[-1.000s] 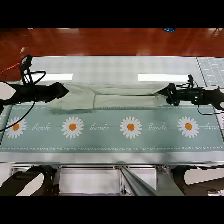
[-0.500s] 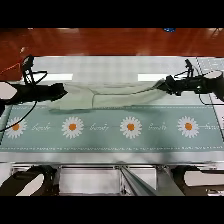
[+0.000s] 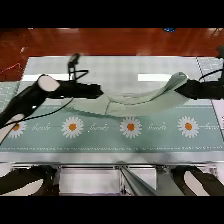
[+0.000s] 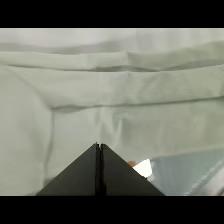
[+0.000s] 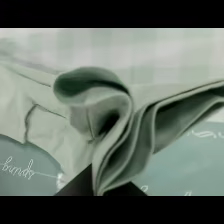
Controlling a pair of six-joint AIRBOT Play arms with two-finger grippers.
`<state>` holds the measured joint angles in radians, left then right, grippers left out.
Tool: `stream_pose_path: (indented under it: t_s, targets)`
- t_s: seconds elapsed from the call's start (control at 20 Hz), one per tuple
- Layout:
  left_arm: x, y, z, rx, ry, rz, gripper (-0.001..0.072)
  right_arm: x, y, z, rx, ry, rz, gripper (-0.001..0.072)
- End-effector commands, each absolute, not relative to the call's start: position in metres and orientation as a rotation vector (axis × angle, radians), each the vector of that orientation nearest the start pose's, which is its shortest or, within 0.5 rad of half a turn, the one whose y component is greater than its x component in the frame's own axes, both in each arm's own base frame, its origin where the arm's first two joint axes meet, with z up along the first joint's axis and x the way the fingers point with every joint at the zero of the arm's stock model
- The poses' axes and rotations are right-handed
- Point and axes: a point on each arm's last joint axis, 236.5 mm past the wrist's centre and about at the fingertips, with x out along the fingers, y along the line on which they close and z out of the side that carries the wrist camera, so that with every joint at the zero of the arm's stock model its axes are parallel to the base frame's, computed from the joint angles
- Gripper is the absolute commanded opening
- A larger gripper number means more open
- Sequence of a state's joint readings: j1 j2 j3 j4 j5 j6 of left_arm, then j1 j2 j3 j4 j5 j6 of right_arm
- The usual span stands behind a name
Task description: Fold the shirts.
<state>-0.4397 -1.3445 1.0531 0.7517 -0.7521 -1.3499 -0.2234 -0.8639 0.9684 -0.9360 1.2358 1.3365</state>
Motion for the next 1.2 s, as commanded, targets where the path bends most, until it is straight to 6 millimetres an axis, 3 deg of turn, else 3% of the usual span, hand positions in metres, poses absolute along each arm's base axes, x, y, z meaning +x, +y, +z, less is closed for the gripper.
stream_pose_path:
  t_s: [0.0,0.2,0.35,0.5,0.55,0.65,0.75,0.85,0.95,1.05,1.15]
  targets:
    - [0.339,-0.388,-0.005,-0.372,1.229,-0.823,0.0018,0.279,0.072,0.148,0.405,0.911,0.334,0.0024]
    - [0.293,-0.468,-0.031,-0.338,1.427,-0.929,0.0018,0.262,0.078,0.16,0.406,0.893,0.343,0.0024]
    - [0.253,-0.506,-0.04,-0.27,1.474,-1.014,0.0018,0.262,0.083,0.162,0.403,0.889,0.36,0.0024]
    - [0.226,-0.522,-0.049,-0.238,1.506,-1.043,0.0018,0.264,0.09,0.164,0.4,0.876,0.376,0.0024]
    - [0.226,-0.522,-0.049,-0.236,1.506,-1.043,0.0018,0.264,0.092,0.164,0.399,0.876,0.38,0.0024]
    - [0.25,-0.509,-0.04,-0.272,1.485,-1.015,0.0018,0.264,0.097,0.165,0.401,0.874,0.389,0.0024]
    - [0.292,-0.476,-0.02,-0.299,1.448,-0.967,0.0018,0.267,0.104,0.169,0.414,0.859,0.402,0.0024]
    - [0.333,-0.418,0.003,-0.215,1.385,-0.889,0.0018,0.271,0.124,0.17,0.425,0.863,0.464,0.0023]
    - [0.363,-0.346,0.032,-0.108,1.313,-0.753,0.0018,0.28,0.158,0.163,0.446,0.893,0.554,0.0023]
    - [0.372,-0.272,0.063,-0.047,1.221,-0.6,0.0019,0.3,0.199,0.154,0.465,0.904,0.629,0.0024]
    - [0.364,-0.203,0.09,-0.035,1.123,-0.463,0.0019,0.324,0.24,0.141,0.453,0.928,0.676,0.0023]
